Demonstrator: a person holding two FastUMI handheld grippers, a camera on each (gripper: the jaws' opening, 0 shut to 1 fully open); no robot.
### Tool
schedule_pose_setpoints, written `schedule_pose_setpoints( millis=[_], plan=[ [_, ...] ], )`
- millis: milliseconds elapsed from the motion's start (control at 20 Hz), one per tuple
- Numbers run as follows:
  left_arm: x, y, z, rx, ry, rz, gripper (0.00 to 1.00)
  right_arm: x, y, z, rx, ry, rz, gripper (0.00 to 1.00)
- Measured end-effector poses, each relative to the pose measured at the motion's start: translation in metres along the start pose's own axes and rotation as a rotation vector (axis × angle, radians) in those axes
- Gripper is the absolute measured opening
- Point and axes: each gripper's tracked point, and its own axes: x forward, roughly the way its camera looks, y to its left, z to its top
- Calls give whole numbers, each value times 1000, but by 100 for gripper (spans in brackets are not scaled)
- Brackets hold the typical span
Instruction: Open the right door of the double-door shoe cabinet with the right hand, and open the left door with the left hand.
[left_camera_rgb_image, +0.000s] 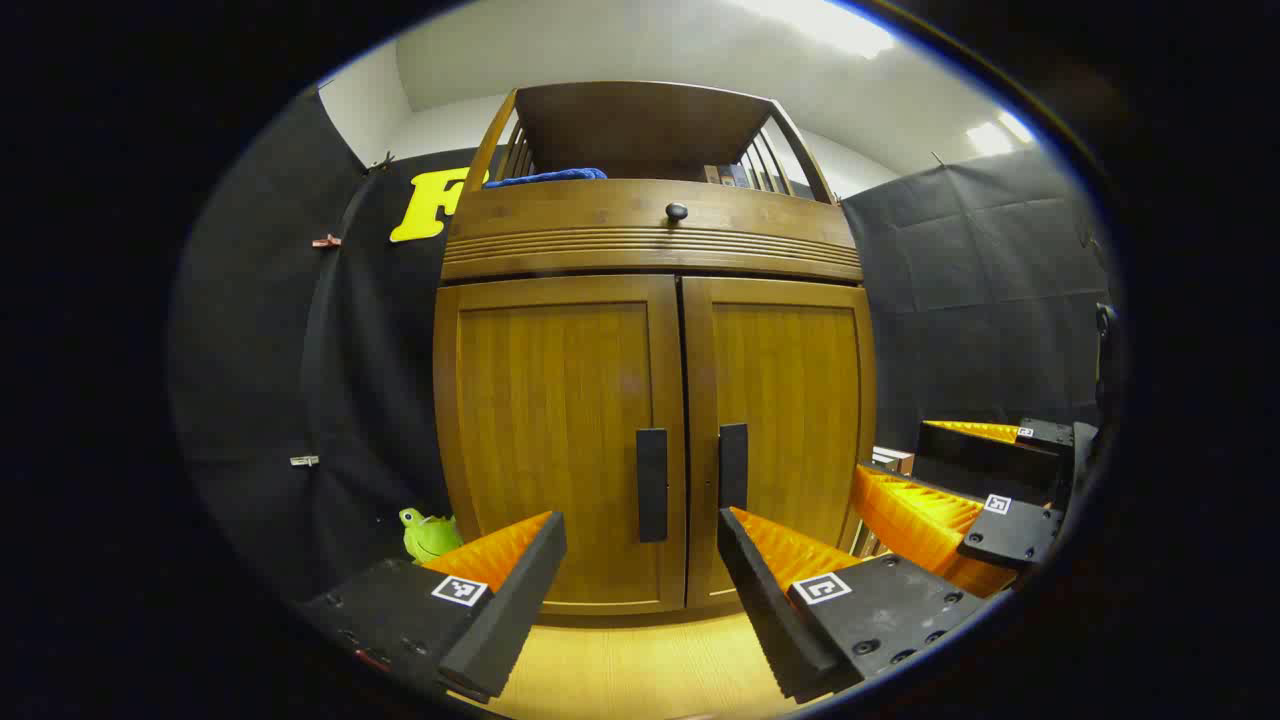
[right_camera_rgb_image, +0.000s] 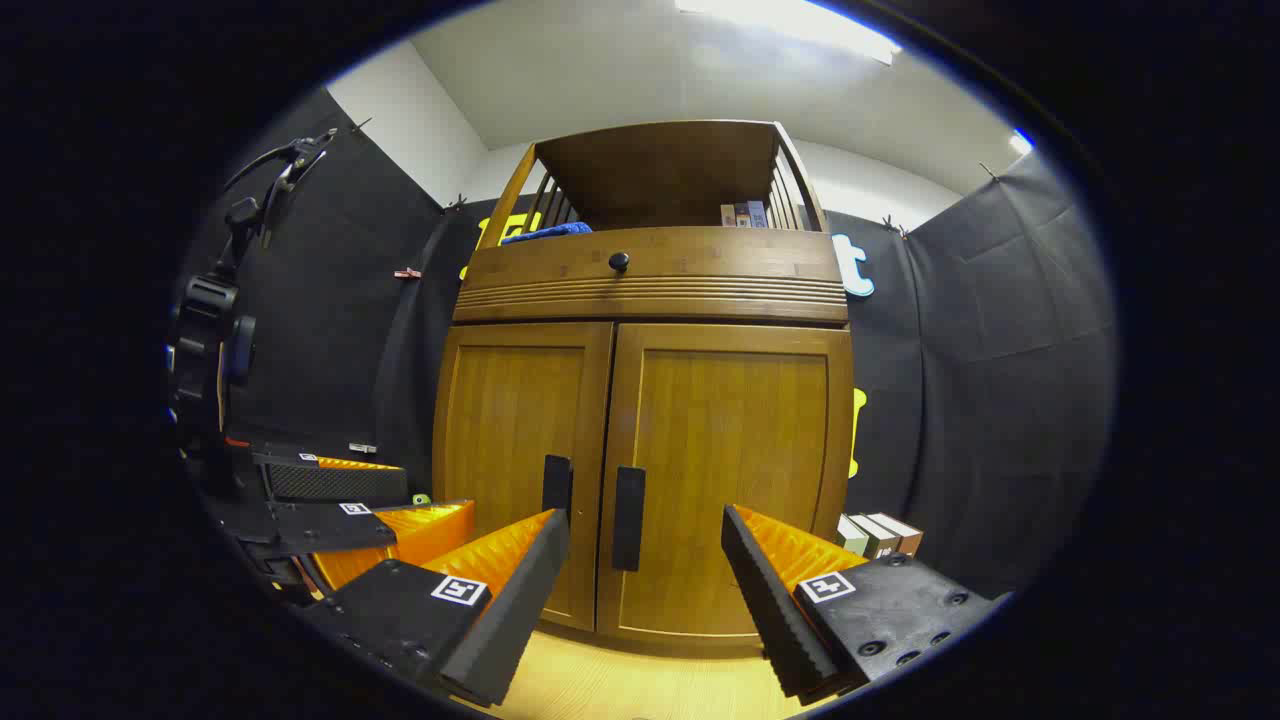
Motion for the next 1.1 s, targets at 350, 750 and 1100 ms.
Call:
schedule_pose_setpoints(
  millis=[350, 750, 1100],
  plan=[
    [-4, 11, 16, -37, -49, -13, 95, -1, 10, 1, -12, 2, 2, 95],
    [-12, 18, 21, -43, -78, -32, 95, -1, 16, 4, -14, -14, 0, 97],
    [-13, 24, 22, -56, -94, -46, 95, 12, 26, 1, -30, -2, -15, 97]
  ],
)
